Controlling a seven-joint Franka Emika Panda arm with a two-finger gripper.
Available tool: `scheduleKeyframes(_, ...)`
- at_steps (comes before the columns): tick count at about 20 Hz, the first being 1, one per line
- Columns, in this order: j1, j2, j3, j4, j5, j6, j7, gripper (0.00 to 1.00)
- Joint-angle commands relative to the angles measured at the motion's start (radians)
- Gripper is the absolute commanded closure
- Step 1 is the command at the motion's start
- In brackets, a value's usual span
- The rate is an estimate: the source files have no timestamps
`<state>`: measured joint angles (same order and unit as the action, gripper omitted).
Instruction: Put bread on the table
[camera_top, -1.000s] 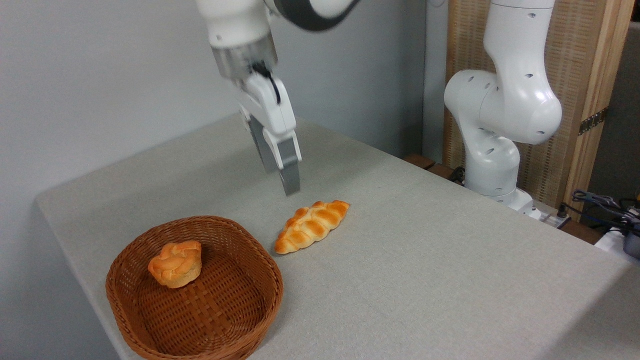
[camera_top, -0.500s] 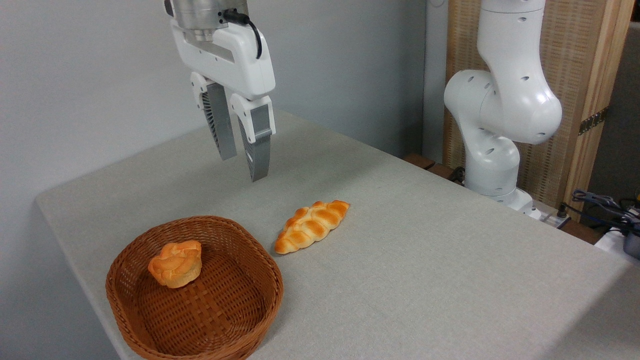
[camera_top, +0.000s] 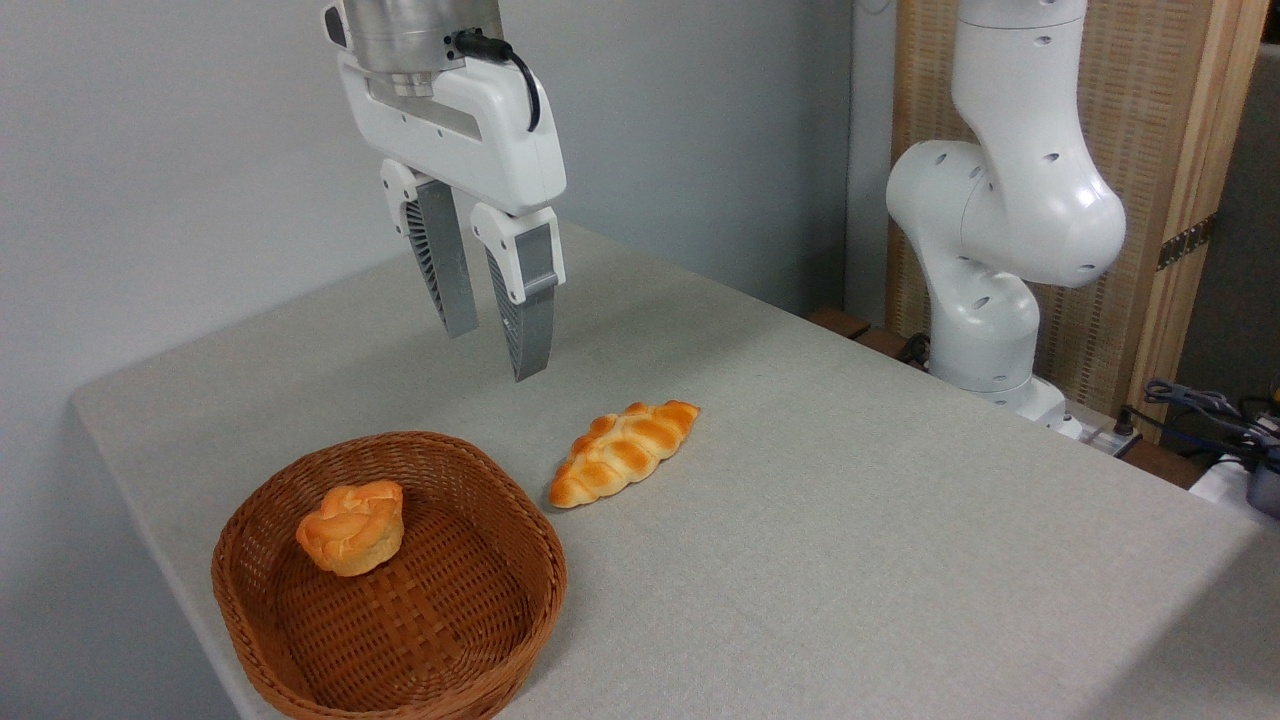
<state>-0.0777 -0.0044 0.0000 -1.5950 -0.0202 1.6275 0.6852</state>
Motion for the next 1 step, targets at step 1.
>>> scheduleKeyframes(1,-0.004,0.006,0.006,0.026,0.008,-0.034,-0.010,0.00)
